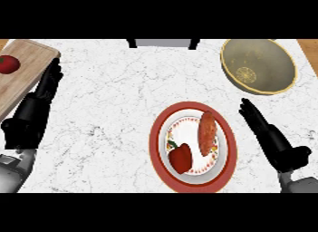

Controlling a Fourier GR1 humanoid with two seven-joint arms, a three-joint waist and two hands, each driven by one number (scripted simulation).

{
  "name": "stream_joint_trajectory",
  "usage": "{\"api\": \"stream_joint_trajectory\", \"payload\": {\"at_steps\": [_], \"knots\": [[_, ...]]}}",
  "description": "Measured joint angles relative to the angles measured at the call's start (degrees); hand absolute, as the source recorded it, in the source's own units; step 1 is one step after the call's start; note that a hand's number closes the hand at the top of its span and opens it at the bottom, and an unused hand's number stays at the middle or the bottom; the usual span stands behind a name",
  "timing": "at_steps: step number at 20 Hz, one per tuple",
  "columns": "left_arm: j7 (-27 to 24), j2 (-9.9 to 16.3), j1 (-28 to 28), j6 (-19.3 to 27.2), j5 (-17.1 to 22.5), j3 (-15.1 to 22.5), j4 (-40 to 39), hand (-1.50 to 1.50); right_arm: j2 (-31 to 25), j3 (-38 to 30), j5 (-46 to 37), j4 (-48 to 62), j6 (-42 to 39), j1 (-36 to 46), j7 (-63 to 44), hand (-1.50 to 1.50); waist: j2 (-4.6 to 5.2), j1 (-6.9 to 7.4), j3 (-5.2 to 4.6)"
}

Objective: Pick the bell pepper from the plate and place it in the bowl

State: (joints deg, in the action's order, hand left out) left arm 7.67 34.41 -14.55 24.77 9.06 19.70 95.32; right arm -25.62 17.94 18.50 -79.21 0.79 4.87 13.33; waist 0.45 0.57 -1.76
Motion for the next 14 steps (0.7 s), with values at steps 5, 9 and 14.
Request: {"api": "stream_joint_trajectory", "payload": {"at_steps": [5,9,14], "knots": [[-2.1,-1.7,-0.4,0.0,2.9,-3.5,-0.4,0.0,6.9,10.3,-1.3,-7.4,-4.9,4.6,-1.8,-1.5,-0.36,1.8,1.07],[-3.4,-3.0,0.0,-0.2,6.0,-6.5,-1.6,0.0,9.5,15.6,-11.8,-12.8,-0.1,10.4,-1.3,-1.5,-1.43,1.42,1.01],[-7.2,-3.4,1.7,-2.7,10.2,-11.5,-4.1,0.0,15.3,26.1,-28.1,-18.2,12.7,6.7,0.2,-1.5,-1.22,-0.54,1.39]]}}
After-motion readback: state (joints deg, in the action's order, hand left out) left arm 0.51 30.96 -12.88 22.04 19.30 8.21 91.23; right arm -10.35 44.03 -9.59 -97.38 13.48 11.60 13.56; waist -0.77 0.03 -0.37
